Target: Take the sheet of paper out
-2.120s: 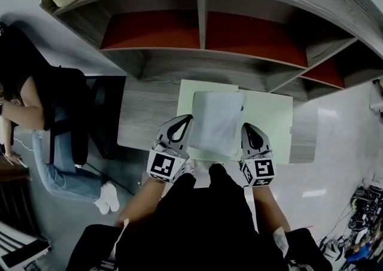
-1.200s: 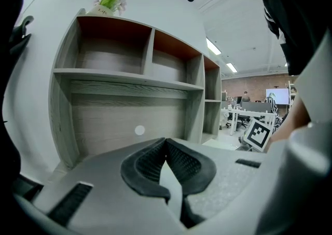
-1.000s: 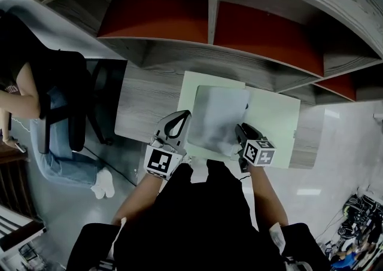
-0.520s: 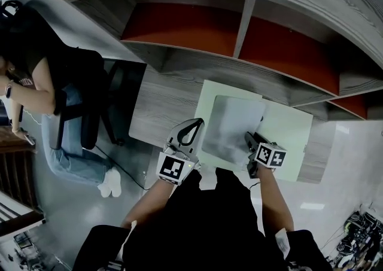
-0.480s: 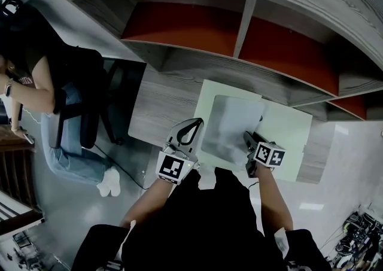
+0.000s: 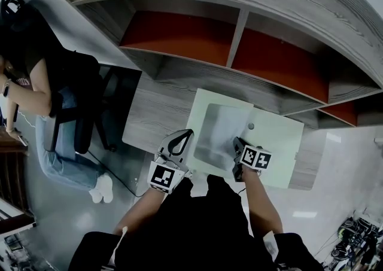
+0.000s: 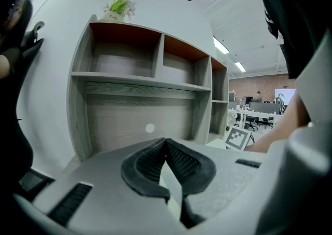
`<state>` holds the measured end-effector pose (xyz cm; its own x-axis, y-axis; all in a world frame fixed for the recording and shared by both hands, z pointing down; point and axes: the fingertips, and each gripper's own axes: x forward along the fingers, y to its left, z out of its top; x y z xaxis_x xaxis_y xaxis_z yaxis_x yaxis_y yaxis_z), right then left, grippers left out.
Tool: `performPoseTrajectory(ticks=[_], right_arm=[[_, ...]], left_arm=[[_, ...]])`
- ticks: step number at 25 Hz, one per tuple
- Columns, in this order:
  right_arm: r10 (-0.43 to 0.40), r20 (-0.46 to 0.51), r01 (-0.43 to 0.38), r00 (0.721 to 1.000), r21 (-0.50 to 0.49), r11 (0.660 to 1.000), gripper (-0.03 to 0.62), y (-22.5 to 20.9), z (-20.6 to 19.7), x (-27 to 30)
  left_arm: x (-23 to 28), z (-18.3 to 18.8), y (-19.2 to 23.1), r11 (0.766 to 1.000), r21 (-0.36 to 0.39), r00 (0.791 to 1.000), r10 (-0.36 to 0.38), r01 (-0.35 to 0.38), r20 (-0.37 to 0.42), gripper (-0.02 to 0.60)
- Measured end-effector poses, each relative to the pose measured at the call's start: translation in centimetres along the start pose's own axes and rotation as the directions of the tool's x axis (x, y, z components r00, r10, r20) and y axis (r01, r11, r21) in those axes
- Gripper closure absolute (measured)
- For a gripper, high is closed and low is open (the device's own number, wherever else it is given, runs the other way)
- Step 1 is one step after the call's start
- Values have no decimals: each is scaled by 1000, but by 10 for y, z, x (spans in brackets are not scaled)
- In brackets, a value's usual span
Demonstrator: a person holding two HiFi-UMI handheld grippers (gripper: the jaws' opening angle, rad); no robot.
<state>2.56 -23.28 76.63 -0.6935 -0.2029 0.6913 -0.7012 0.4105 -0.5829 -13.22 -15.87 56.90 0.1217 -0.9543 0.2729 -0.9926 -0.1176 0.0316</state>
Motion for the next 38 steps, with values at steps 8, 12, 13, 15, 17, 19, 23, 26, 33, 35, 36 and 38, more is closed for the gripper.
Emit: performPoseTrajectory(ticks=[8, 12, 13, 15, 17, 19, 23, 26, 33, 35, 36, 38], right_arm=[[-23, 34, 24, 999, -19, 1000, 569, -2, 7, -13], [-36, 51, 38, 998, -43, 998, 569, 0, 10, -18], [-36, 55, 39, 998, -53, 998, 569, 1, 11, -19], [-38, 64, 43, 997, -73, 996, 569, 0, 15, -20], [-45, 74, 51, 996, -85, 995, 569, -3, 17, -25], [-60, 84, 69, 995, -104, 992, 569, -5, 17, -32], [-86, 87, 99, 992, -158, 983, 569, -4, 19, -45], [-92, 102, 111, 991, -203, 973, 569, 3, 21, -52], [-180, 227, 260, 957, -394, 882, 569, 13, 39, -73], [-192, 253, 288, 948, -432, 855, 569, 16, 43, -81], [-195, 261, 297, 945, -445, 845, 569, 18, 44, -84], [-197, 273, 308, 942, -461, 833, 569, 23, 46, -90]], left_arm=[[-10, 3, -6, 1000, 18, 1000, 12, -12, 11, 574], [-16, 1, -6, 999, -35, 1000, 21, -21, -1, 574], [-16, 0, -6, 999, -30, 1000, 18, -18, 0, 574], [-17, -3, -7, 1000, -24, 1000, 17, -17, -3, 574], [-20, -7, -10, 1000, -24, 1000, 19, -19, -4, 574], [-24, -9, -13, 1000, -13, 1000, 14, -14, 2, 574], [-28, -7, -18, 1000, -7, 1000, -17, 18, 16, 574], [-28, -4, -18, 999, -36, 1000, -25, 26, 18, 574], [-23, 23, -8, 996, -83, 994, -3, 12, 107, 574], [-21, 28, -10, 997, -79, 993, -11, 20, 120, 574], [-21, 31, -12, 997, -73, 992, -19, 28, 124, 574], [-20, 33, -15, 997, -58, 991, -39, 46, 126, 574]])
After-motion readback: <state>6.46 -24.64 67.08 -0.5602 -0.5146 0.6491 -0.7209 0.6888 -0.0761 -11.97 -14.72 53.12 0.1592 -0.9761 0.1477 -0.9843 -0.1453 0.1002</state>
